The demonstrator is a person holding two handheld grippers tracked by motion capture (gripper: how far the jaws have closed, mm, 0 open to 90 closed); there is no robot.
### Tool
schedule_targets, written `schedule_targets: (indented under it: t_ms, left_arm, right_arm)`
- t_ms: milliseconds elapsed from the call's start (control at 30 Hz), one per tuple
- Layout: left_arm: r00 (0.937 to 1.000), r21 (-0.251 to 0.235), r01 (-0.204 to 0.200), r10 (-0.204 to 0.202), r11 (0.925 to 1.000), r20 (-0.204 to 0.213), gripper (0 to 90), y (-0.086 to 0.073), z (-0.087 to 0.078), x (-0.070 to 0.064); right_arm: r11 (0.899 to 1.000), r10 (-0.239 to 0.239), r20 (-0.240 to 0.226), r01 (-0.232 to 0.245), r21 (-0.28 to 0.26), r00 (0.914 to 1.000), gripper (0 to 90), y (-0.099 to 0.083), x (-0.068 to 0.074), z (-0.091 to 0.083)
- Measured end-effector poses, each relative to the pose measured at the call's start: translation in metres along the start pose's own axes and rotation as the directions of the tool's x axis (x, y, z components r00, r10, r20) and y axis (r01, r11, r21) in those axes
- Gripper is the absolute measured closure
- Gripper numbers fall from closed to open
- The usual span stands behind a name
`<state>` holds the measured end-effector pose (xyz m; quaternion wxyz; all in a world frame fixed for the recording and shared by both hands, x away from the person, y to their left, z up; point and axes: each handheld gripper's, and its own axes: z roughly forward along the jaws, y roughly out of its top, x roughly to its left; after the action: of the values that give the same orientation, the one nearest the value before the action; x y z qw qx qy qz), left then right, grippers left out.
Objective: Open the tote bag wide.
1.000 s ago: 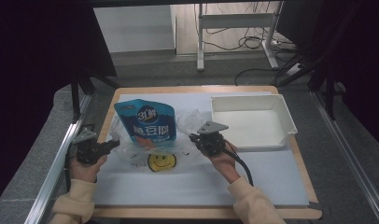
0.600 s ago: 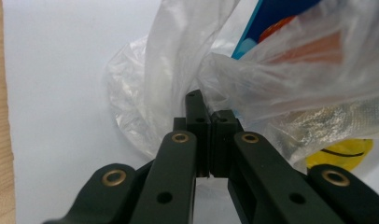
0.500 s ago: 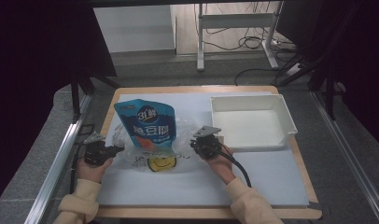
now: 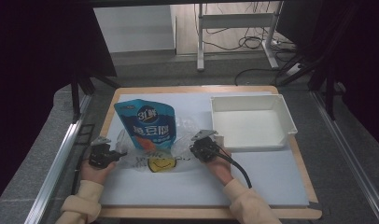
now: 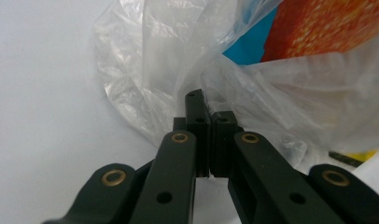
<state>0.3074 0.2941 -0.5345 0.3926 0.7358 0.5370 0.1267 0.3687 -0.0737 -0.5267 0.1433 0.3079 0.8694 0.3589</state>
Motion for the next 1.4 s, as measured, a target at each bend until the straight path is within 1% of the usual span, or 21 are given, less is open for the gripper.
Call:
schedule_targets:
  t_ms: [33, 100, 167, 367, 467, 733, 900, 1067, 1200, 1267, 1300, 1400]
  left_arm:
    - [1.0, 0.004, 0.001, -0.001, 1.0, 0.0, 89.4, -0.001, 0.001, 0.001]
    - [1.0, 0.01, 0.003, -0.003, 0.9999, 0.006, 89.3, -0.001, 0.002, 0.001]
    - [1.0, 0.023, -0.005, 0.005, 0.9997, 0.001, 89.2, -0.002, 0.004, 0.001]
    - [0.9999, 0.042, -0.015, 0.015, 0.999, -0.004, 89.0, -0.003, 0.006, 0.0]
    - [0.9996, 0.062, -0.026, 0.027, 0.9977, -0.008, 89.1, -0.005, 0.01, -0.003]
    - [0.9996, 0.071, -0.026, 0.026, 0.9972, -0.006, 88.7, -0.005, 0.012, -0.002]
    - [0.9997, 0.069, -0.025, 0.025, 0.9973, -0.006, 88.3, -0.005, 0.013, -0.002]
    - [0.9995, 0.066, -0.032, 0.033, 0.9973, -0.004, 86.3, -0.005, 0.013, -0.002]
    - [0.9995, 0.05, -0.032, 0.032, 0.9982, 0.001, 80.6, -0.004, 0.01, -0.002]
    - [0.9997, 0.038, -0.023, 0.023, 0.999, 0.004, 71.3, -0.004, 0.008, -0.001]
    - [0.9998, 0.028, -0.017, 0.017, 0.9995, 0.01, 71.3, -0.003, 0.006, -0.002]
    - [0.9989, -0.027, 0.018, -0.017, 0.9995, 0.044, 56.0, -0.001, -0.005, -0.003]
  right_arm:
    - [1.0, 0.0, 0.002, 0.0, 0.01, 1.0, 88.7, -0.001, 0.0, 0.002]
    - [1.0, -0.001, 0.002, 0.001, 0.014, 1.0, 88.7, -0.002, 0.0, 0.002]
    - [1.0, 0.005, -0.001, -0.005, 0.023, 1.0, 88.7, -0.003, 0.0, 0.004]
    - [1.0, 0.006, -0.002, -0.006, 0.025, 1.0, 88.8, -0.003, 0.0, 0.003]
    - [1.0, 0.013, -0.006, -0.013, 0.027, 0.9999, 88.8, -0.003, -0.001, 0.003]
    - [1.0, 0.007, 0.0, -0.007, 0.027, 1.0, 88.8, -0.003, 0.0, 0.004]
    - [1.0, 0.006, 0.001, -0.006, 0.027, 1.0, 88.7, -0.003, 0.0, 0.004]
    - [1.0, 0.003, 0.003, -0.003, 0.027, 1.0, 88.7, -0.003, 0.001, 0.004]
    - [1.0, 0.001, 0.004, -0.001, 0.027, 1.0, 88.6, -0.003, 0.001, 0.004]
    - [1.0, 0.0, 0.002, 0.0, 0.025, 1.0, 88.6, -0.003, 0.0, 0.004]
    - [1.0, 0.0, 0.001, -0.001, 0.025, 1.0, 88.5, -0.003, 0.0, 0.004]
    - [1.0, -0.002, 0.003, 0.002, 0.025, 1.0, 88.4, -0.003, 0.0, 0.004]
